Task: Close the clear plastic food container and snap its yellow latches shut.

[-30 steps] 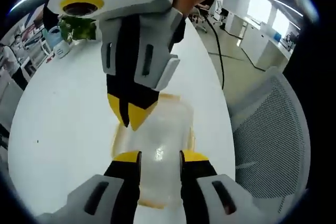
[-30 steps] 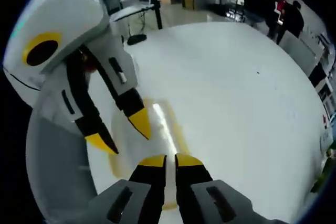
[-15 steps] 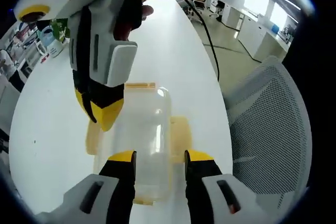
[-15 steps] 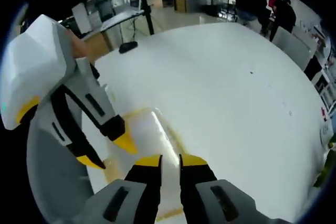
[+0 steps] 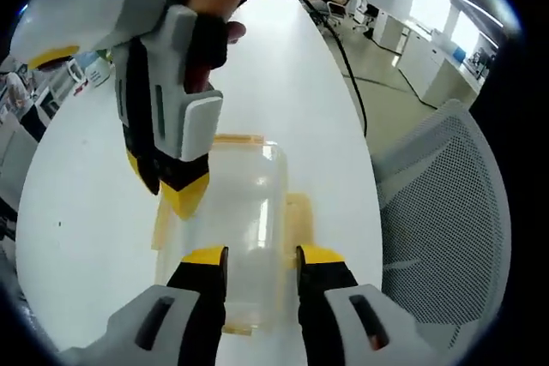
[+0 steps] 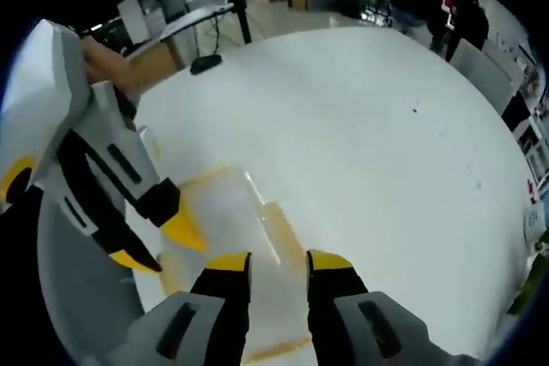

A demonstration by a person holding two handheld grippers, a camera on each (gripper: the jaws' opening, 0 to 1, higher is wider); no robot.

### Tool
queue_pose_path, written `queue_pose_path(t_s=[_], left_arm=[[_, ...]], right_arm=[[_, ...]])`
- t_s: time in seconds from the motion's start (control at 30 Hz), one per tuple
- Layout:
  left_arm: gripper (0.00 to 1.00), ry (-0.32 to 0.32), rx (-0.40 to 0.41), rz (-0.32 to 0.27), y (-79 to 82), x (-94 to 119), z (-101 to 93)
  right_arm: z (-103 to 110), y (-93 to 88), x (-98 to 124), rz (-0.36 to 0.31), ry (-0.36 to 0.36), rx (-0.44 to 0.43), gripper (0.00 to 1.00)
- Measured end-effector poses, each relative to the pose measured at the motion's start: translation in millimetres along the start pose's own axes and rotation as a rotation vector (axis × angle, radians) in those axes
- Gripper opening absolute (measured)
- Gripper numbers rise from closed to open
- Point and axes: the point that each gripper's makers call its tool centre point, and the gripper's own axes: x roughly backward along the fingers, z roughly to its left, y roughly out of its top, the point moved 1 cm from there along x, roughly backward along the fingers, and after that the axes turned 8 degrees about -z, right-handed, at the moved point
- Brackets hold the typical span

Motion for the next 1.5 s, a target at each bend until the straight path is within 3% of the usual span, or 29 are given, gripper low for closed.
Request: queue_pose_path(t_s=[0.07,0.13,0.17,0.23,0.3,0.33,0.43,0.57,0.7,0.83,1.27,1.5], left_arm=[[0.36,0.014,-0.025,0.034,1.1,-0.9,-2.6],[0.51,0.04,-0.053,0.053,1.1,-3.1,-1.4],[0.53,0.052,-0.083,0.07,0.0,-4.8,-0.5],[0.5,0.073,-0.113,0.087,-0.5,-7.0,2.3],[0.49,0.089,-0.078,0.081,2.6,-9.3,3.1],[0.49,0.093,-0.066,0.077,4.1,-10.1,3.1],[0.48,0.131,-0.061,0.089,5.4,-13.0,6.0],[0.45,0.166,-0.044,0.132,6.9,-14.5,9.5],[0.45,0.198,-0.054,0.127,4.3,-16.2,7.7],[0.45,0.23,-0.083,0.127,2.6,-17.8,6.8],[0.43,0.238,-0.073,0.102,0.5,-16.3,8.8],[0.42,0.291,-0.099,0.11,0.2,-20.0,9.0]], right_arm=[[0.6,0.8,-0.7,0.005,0.023,0.003,0.24],[1.8,2.0,-1.4,0.014,0.049,0.015,0.25],[2.1,3.0,-2.1,0.015,0.061,0.02,0.26],[4.4,0.7,-5.1,0.043,0.105,0.009,0.28],[5.2,-2.5,-8.9,0.066,0.14,0.04,0.29],[8.4,1.8,-10.8,0.043,0.173,0.011,0.29],[10.0,-1.2,-12.2,0.074,0.224,-0.014,0.29],[9.0,-0.4,-14.4,0.096,0.267,0.02,0.29],[10.0,-0.8,-16.8,0.143,0.305,0.035,0.28],[10.3,-1.4,-18.6,0.172,0.336,0.065,0.28],[11.1,-1.4,-19.3,0.203,0.368,0.048,0.27],[17.5,2.3,-17.0,0.174,0.415,0.036,0.24]])
